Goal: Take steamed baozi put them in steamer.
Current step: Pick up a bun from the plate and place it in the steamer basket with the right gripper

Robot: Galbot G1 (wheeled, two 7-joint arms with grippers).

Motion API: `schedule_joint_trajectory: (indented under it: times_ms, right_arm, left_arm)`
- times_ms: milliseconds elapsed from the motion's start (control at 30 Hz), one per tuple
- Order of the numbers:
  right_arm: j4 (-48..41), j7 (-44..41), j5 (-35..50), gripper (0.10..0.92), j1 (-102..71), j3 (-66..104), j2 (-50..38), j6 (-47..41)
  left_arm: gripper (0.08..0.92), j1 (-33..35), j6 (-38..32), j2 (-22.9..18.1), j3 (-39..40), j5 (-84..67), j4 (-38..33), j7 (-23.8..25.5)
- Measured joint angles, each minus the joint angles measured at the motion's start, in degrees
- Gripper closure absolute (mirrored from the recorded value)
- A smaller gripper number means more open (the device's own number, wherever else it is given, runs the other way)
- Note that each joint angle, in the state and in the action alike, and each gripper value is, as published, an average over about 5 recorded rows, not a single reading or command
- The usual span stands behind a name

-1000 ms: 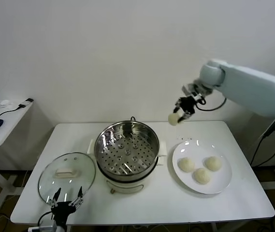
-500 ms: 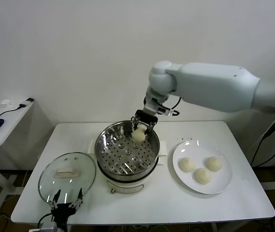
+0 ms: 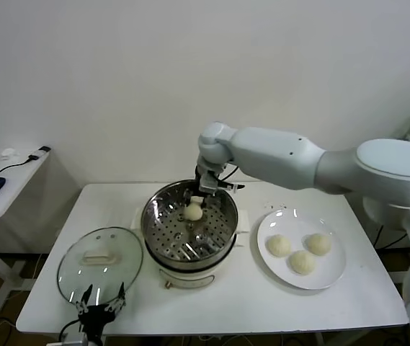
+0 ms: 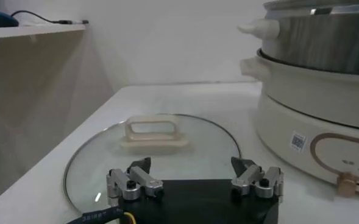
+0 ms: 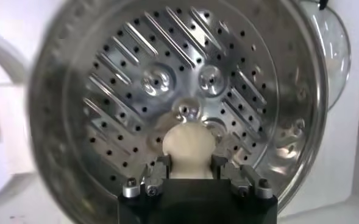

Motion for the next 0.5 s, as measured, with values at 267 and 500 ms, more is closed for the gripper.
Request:
schedule_joint_trajectory:
  times_ms: [267, 500]
  right_arm:
    - [-4.5, 1.0, -0.2, 0.440, -1.3, 0.3, 2.2, 1.3]
    - [-4.9, 1.1, 3.7, 0.244, 0.2, -1.2, 1.9, 1.6]
  left_arm:
    - [0.177, -0.1, 0.0, 0.0, 0.0, -0.2, 0.1, 0.0]
    - [0.177, 0.0, 0.0, 0.0, 0.2, -0.2, 0.0, 0.0]
